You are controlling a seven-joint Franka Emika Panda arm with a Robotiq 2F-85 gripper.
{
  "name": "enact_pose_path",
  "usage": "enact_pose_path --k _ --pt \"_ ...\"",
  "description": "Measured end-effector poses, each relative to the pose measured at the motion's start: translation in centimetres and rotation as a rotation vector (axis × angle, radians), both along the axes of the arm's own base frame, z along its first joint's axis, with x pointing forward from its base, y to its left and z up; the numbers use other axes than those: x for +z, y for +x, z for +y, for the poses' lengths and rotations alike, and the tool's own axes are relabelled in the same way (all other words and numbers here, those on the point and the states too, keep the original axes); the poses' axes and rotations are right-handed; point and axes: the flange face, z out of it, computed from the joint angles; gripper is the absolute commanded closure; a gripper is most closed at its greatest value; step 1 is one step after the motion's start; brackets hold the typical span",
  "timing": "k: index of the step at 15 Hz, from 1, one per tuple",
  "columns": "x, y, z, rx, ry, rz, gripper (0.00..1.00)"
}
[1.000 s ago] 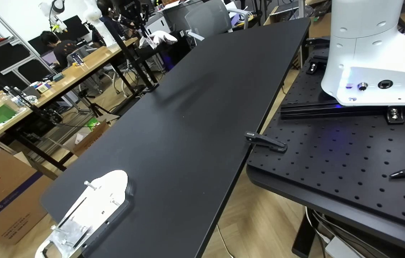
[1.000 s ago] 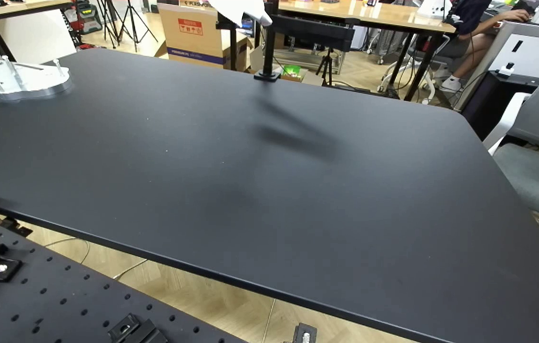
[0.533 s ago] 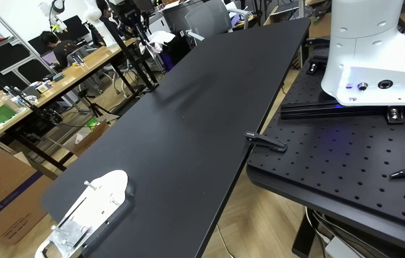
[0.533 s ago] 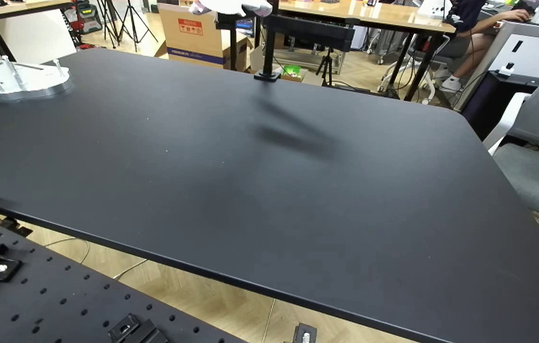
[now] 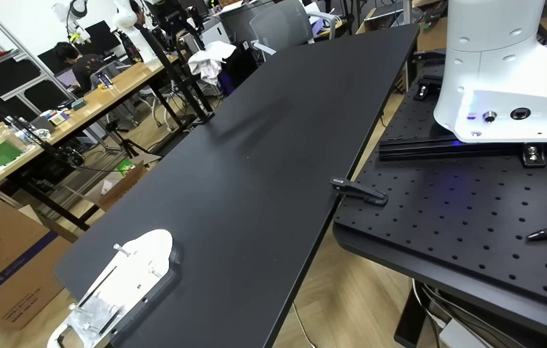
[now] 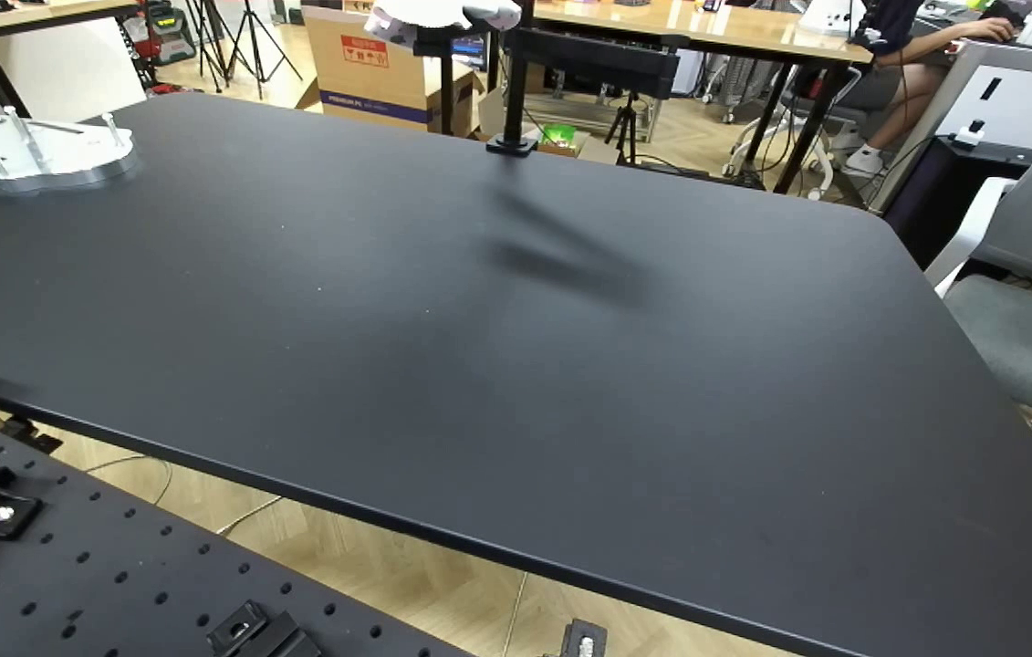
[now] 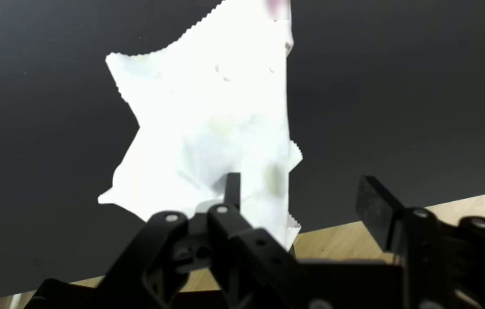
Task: Hang the towel on top of the black thing on the table
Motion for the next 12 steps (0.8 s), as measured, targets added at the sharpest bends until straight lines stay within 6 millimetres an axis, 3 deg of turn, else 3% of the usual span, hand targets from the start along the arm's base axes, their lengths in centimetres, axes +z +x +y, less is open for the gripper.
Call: enact_pose_path --k 7,10,12 --pt "3.9 -0.5 3.5 0.073 -0.034 -0.034 0.00" --pt "4.2 -1.0 5.8 0.104 -0.024 -0.017 0.00" --pt "4.1 -1.1 5.9 0.107 -0.023 -0.016 0.00"
